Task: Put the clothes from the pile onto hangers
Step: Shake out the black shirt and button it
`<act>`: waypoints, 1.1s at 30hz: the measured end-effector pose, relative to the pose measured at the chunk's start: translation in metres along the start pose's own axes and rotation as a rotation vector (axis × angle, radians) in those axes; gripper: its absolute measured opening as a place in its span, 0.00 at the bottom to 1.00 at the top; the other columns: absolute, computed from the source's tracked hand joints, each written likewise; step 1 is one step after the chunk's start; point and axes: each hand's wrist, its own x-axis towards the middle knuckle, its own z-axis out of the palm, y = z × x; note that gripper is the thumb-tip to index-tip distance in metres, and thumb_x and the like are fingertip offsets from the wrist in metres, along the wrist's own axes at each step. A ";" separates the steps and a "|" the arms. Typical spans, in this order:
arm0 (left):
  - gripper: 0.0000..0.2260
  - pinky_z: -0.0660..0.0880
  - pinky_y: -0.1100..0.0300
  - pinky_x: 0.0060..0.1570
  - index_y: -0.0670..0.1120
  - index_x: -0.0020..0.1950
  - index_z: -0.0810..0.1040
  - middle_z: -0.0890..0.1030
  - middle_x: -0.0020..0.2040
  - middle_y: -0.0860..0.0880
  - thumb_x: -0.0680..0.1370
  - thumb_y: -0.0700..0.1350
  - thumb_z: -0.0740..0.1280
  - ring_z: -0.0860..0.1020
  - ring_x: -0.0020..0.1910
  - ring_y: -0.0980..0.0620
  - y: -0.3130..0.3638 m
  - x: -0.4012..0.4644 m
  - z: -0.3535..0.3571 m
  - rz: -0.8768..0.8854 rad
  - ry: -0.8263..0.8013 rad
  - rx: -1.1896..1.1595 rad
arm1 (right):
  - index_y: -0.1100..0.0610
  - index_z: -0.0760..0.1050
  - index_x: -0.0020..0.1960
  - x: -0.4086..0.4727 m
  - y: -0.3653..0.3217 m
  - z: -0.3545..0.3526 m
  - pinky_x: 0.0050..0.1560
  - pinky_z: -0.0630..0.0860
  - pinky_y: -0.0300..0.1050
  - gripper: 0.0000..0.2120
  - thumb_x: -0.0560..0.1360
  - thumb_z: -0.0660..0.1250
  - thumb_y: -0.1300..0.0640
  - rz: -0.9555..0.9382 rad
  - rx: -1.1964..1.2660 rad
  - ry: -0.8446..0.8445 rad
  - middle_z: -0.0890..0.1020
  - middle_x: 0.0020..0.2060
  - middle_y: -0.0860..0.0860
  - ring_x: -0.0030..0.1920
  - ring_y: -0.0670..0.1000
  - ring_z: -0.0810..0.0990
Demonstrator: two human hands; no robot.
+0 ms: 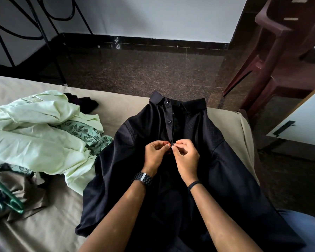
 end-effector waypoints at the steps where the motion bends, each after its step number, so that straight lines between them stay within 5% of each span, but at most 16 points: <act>1: 0.05 0.79 0.64 0.40 0.42 0.41 0.80 0.83 0.38 0.44 0.76 0.34 0.68 0.82 0.35 0.54 0.000 0.001 -0.001 0.000 -0.006 0.002 | 0.56 0.77 0.48 0.000 0.001 0.000 0.45 0.78 0.35 0.06 0.73 0.69 0.64 -0.003 -0.004 -0.010 0.83 0.41 0.46 0.44 0.41 0.82; 14: 0.06 0.79 0.58 0.49 0.42 0.42 0.82 0.84 0.40 0.45 0.77 0.39 0.68 0.82 0.43 0.49 -0.005 -0.003 -0.003 0.033 -0.067 0.027 | 0.57 0.70 0.48 0.008 -0.001 0.000 0.41 0.76 0.30 0.13 0.71 0.72 0.67 0.063 -0.026 -0.049 0.82 0.40 0.50 0.40 0.42 0.81; 26: 0.04 0.75 0.66 0.33 0.43 0.45 0.76 0.82 0.37 0.47 0.77 0.35 0.67 0.79 0.33 0.60 -0.002 -0.003 -0.004 0.095 0.030 0.086 | 0.55 0.74 0.51 0.019 -0.010 -0.014 0.44 0.76 0.31 0.14 0.70 0.75 0.62 0.134 -0.074 -0.200 0.84 0.40 0.45 0.42 0.39 0.82; 33: 0.10 0.74 0.64 0.31 0.45 0.46 0.68 0.79 0.34 0.48 0.76 0.34 0.67 0.76 0.28 0.58 0.001 -0.001 0.001 0.125 0.074 0.150 | 0.55 0.72 0.45 0.017 -0.022 -0.010 0.34 0.71 0.26 0.10 0.70 0.72 0.63 0.132 -0.139 -0.135 0.82 0.38 0.49 0.36 0.39 0.79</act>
